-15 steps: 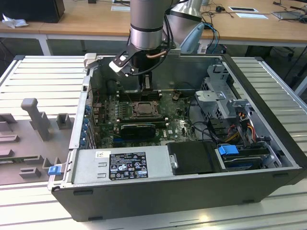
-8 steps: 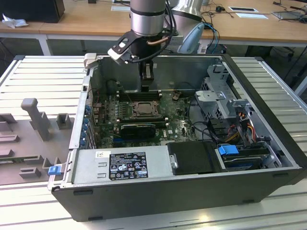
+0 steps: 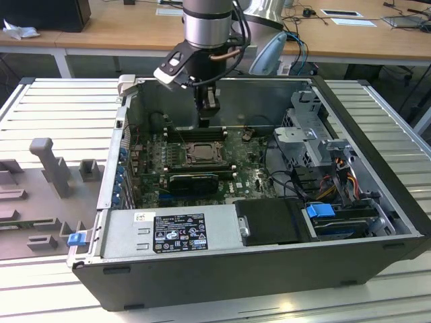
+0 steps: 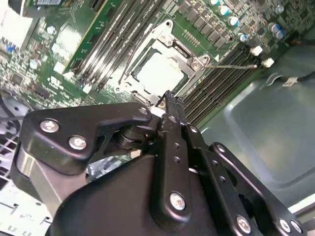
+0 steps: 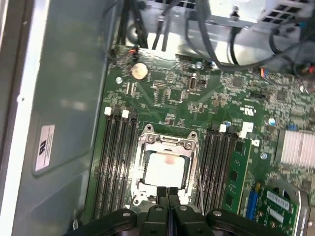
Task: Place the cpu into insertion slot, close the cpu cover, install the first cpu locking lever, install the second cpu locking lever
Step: 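Install the first cpu locking lever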
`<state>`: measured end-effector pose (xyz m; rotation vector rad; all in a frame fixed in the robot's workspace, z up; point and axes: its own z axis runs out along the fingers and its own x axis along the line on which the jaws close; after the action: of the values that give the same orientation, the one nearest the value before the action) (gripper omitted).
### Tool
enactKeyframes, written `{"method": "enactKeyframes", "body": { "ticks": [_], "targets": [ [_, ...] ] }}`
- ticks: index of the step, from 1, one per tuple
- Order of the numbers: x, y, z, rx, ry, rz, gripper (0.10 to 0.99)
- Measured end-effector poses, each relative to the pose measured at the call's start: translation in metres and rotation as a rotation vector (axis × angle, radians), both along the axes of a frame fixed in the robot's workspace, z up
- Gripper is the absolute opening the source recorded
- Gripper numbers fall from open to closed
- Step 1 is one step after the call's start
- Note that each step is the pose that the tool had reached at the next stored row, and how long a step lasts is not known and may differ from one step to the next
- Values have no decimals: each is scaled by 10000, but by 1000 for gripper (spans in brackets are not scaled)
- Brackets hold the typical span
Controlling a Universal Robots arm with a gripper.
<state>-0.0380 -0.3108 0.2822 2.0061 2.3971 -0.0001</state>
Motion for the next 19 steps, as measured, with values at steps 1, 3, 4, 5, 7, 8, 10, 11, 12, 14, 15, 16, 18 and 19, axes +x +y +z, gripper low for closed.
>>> {"method": "enactKeyframes", "body": {
  "ticks": [1, 3, 4, 5, 7, 8, 10, 11, 12, 14, 15, 16, 18, 19],
  "targets": [
    [-1, 0, 0, 0, 0, 176, 106],
    [-4, 0, 0, 1, -1, 497, 106],
    [-4, 0, 0, 1, -1, 553, 106],
    [-4, 0, 0, 1, 0, 653, 106],
    [-4, 0, 0, 1, 0, 806, 106],
    [-4, 0, 0, 0, 0, 851, 106],
    [-4, 0, 0, 0, -1, 961, 106],
    [-5, 0, 0, 0, 0, 1026, 106],
    [-5, 0, 0, 1, -1, 1073, 106],
    [-5, 0, 0, 1, 0, 1203, 106],
    [-5, 0, 0, 1, 0, 1271, 106],
    [-5, 0, 0, 0, -1, 1363, 106],
    [-5, 0, 0, 1, 0, 1522, 106],
    [-5, 0, 0, 1, 0, 1605, 106]
  ]
}}
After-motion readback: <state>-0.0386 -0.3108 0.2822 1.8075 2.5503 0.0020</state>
